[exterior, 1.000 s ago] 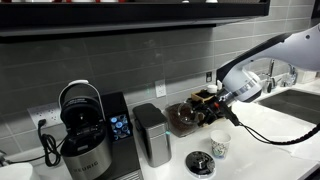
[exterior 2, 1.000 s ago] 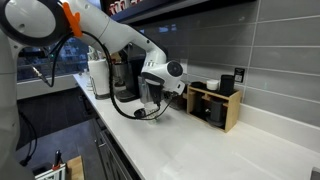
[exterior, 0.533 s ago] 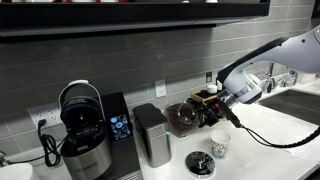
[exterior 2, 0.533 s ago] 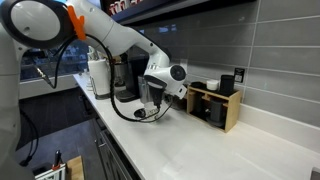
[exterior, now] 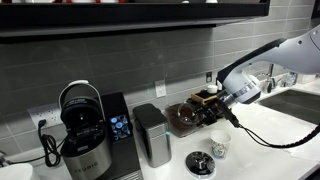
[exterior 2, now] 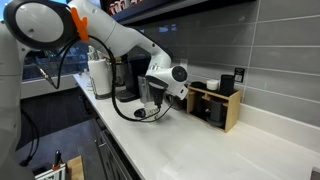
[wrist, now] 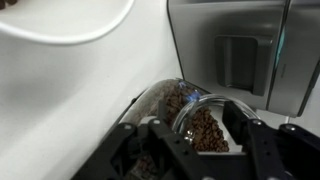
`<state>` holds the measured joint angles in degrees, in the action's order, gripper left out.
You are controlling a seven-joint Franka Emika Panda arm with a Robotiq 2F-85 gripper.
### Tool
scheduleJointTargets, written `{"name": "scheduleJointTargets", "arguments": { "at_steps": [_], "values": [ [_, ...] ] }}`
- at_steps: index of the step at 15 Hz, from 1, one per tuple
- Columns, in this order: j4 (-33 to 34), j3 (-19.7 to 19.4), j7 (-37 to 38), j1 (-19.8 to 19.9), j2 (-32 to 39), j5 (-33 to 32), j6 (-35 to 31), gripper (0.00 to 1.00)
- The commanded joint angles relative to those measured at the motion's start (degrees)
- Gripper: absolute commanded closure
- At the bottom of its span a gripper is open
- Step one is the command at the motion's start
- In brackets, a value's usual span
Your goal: Pick up the silver spoon, scoop some coffee beans and pour the coffee beans into the paper cup on the kitchen counter, put the silver spoon on the kitchen counter
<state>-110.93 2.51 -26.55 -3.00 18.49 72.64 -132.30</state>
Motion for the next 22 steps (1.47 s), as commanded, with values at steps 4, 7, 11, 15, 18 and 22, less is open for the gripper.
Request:
{"name": "scheduleJointTargets", "arguments": {
  "at_steps": [4, 7, 11, 15, 18, 22],
  "values": [
    [1.1, 0.5, 1.6, 1.0, 1.0, 0.9, 1.2, 0.56],
    [1.0, 0.4, 1.9, 1.1, 1.0, 0.8, 1.4, 0.70],
    [0.9, 0.4, 2.4, 1.2, 0.8, 0.7, 1.4, 0.84],
    [0.9, 0.4, 2.7, 1.2, 0.6, 0.5, 1.4, 0.91],
    [1.1, 0.4, 2.8, 1.1, 0.2, 0.2, 1.4, 0.96],
    [1.5, 0.3, 3.8, 0.4, -0.9, -2.4, 0.9, 0.99]
  ]
}}
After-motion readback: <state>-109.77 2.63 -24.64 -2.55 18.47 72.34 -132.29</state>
